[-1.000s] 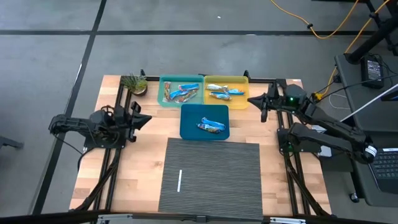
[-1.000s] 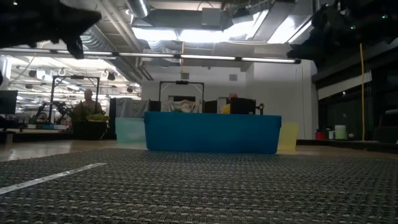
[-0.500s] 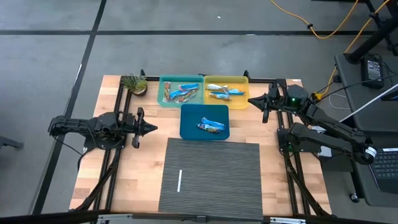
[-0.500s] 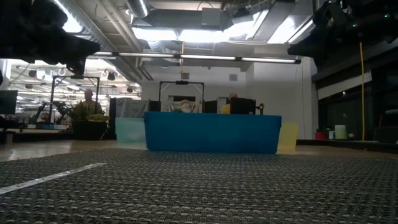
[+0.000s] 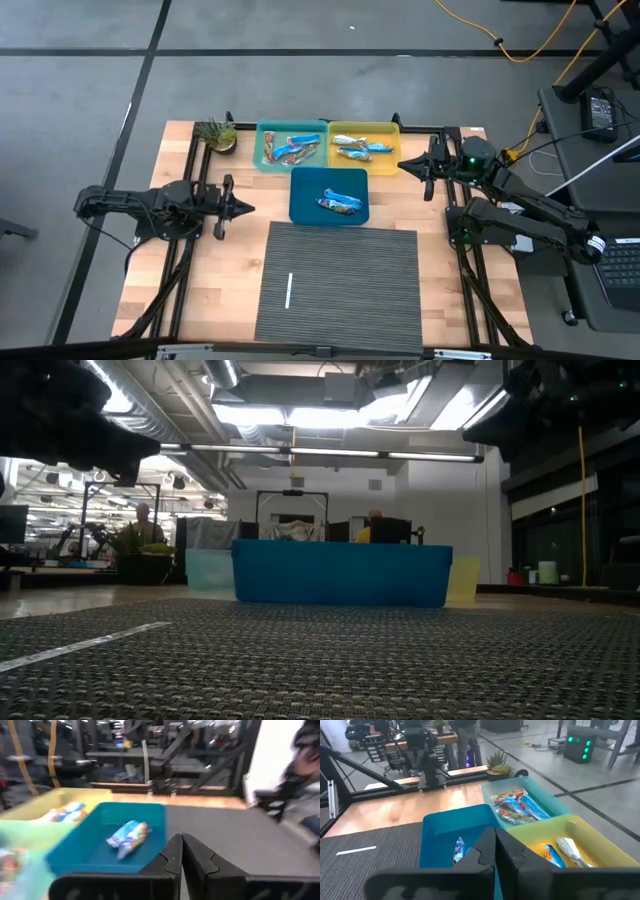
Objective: Pick and place Granola Bars by type
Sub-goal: Return to Home Position
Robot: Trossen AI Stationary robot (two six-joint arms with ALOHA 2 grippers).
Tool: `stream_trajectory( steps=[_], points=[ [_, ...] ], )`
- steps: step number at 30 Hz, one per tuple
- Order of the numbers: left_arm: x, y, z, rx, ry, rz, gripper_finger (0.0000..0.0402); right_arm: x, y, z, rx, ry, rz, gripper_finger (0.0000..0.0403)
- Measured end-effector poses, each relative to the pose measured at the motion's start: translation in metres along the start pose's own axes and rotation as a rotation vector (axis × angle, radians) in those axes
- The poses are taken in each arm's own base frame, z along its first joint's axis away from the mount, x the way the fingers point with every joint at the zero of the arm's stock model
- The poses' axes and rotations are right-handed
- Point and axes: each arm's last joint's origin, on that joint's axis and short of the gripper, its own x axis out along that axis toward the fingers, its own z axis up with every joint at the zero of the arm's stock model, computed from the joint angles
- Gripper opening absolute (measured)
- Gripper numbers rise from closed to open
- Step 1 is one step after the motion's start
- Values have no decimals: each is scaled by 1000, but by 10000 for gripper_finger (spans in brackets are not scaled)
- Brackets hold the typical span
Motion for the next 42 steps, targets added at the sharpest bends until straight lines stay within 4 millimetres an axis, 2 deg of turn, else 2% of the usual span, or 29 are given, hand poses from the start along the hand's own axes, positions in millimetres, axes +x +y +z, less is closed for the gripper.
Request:
stream_trajectory(
  steps=[5, 8, 12, 14, 18, 20, 22, 28, 36, 42],
  points=[
    [2, 1, -2, 94, 28, 32, 4, -1, 1, 6, -14, -62, 16, 4],
    [3, 1, -3, 73, 44, 11, 3, -2, 9, 13, -17, -124, 101, 4],
    [3, 0, -4, 63, 49, -1, 1, -1, 23, 9, -27, -130, 174, 3],
    [3, 0, -4, 63, 50, -1, 1, 1, 30, -6, -9, -137, 189, 3],
    [3, 0, -4, 63, 49, -1, 5, 8, 38, -63, 85, -156, 174, 2],
    [3, 0, -4, 63, 49, -1, 6, 6, 41, -81, 157, -249, 199, 2],
    [3, 0, -4, 63, 50, -1, 4, 2, 46, -77, 179, -309, 220, 2],
    [3, 0, -4, 63, 49, -2, 1, -15, 58, -46, 20, -474, 249, 1],
    [3, 0, -4, 63, 50, -2, 8, -30, 60, -61, -11, -403, 275, 1],
    [3, 0, -4, 63, 50, -2, 4, -31, 60, -62, -33, -403, 277, 0]
  ],
)
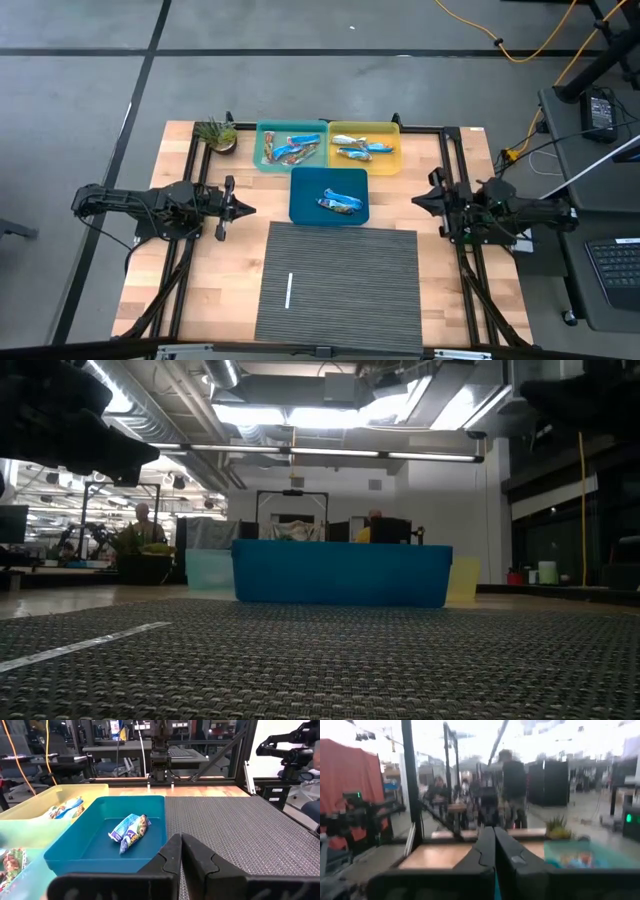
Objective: Pick and place Granola Bars by type
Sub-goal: Return to Home Position
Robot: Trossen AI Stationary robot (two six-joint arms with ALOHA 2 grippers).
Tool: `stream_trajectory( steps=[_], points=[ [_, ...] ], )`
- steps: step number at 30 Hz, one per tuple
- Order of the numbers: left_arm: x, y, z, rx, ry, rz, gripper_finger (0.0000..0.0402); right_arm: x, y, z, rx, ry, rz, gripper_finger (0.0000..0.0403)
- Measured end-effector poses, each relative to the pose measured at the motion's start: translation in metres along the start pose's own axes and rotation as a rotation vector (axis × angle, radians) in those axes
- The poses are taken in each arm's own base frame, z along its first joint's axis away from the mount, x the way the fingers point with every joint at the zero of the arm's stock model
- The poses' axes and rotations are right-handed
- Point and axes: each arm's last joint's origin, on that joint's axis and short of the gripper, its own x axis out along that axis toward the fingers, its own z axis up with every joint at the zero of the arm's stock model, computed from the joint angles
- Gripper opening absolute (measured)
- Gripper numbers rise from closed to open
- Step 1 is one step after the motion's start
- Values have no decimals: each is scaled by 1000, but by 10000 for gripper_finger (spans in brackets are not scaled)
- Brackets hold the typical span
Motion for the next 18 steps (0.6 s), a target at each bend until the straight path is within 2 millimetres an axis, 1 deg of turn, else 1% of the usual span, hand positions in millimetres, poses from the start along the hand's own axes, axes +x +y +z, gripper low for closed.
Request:
stream_trajectory(
  steps=[4, 7, 9, 11, 16, 18],
  points=[
    [0, 0, 0, 0, 0, -1, 6, 1, -1, -20, 33, 69, -7, 0],
    [0, 0, 0, 0, 0, 1, 8, 0, -3, -35, 52, 143, -48, 0],
    [0, 0, 0, 0, 0, 1, 8, 0, -3, -38, 46, 173, -65, 1],
    [0, 0, 0, 0, 0, 1, 6, 0, -3, -38, -6, 171, -54, 1],
    [0, 0, 0, 0, 0, 1, 5, -1, 0, -40, -125, 194, 61, 1],
    [0, 0, 0, 0, 0, 1, 7, 0, 0, -40, -151, 190, 80, 3]
  ],
)
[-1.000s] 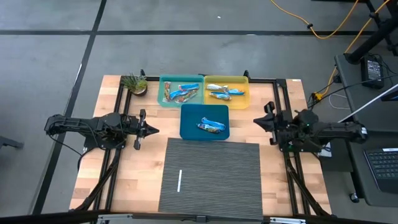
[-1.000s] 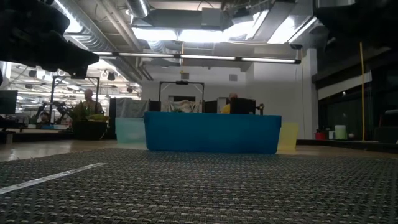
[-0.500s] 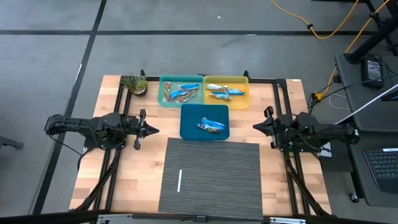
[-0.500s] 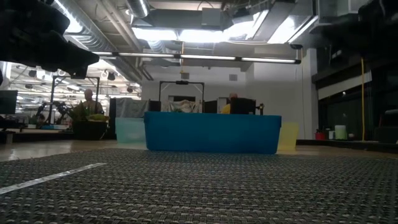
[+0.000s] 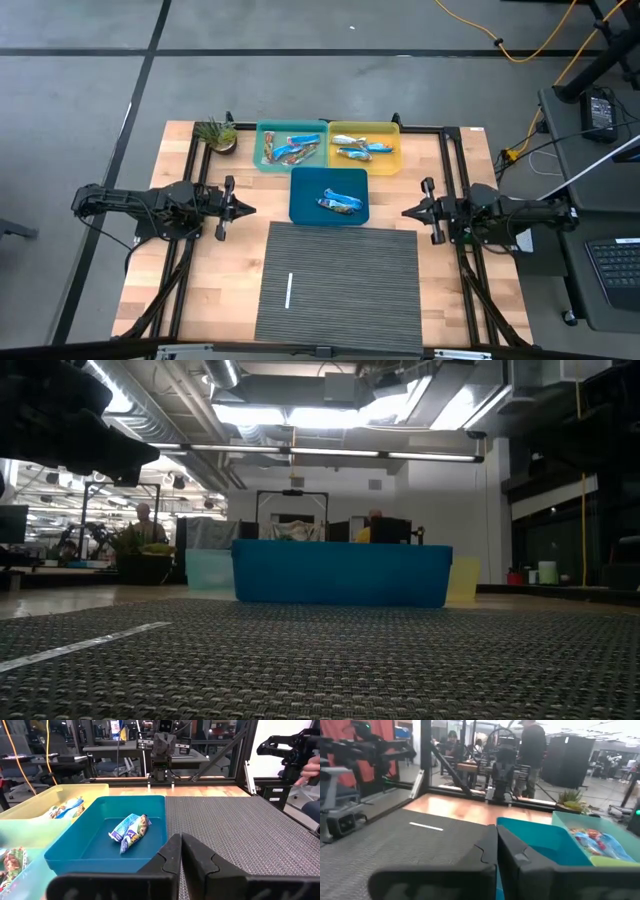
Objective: Pick and place Granola Bars by type
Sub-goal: Return to Home Position
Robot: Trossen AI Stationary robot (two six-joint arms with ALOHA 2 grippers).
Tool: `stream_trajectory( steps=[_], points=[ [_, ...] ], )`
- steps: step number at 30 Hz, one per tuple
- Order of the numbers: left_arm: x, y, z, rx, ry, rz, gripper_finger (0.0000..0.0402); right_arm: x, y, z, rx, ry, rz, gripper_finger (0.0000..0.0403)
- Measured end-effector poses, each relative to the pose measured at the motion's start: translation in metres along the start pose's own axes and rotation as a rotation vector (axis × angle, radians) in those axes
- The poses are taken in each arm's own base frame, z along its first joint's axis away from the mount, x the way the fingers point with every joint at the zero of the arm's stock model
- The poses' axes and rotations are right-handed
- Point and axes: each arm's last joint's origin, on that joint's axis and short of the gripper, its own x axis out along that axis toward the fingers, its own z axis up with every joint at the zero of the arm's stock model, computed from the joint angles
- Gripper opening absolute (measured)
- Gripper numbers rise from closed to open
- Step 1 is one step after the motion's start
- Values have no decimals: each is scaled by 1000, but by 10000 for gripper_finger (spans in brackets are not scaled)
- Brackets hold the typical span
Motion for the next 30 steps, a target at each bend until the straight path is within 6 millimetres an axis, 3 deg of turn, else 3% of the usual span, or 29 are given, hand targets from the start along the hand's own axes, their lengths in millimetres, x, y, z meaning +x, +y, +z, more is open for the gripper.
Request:
stream_trajectory(
  steps=[10, 30],
  points=[
    [0, 0, 0, 0, 0, 0, 3, 0, -2, -2, -44, 25, -80, 41],
    [0, 0, 0, 0, 0, 0, 8, 0, -2, -2, -43, 26, -80, 44]
  ],
)
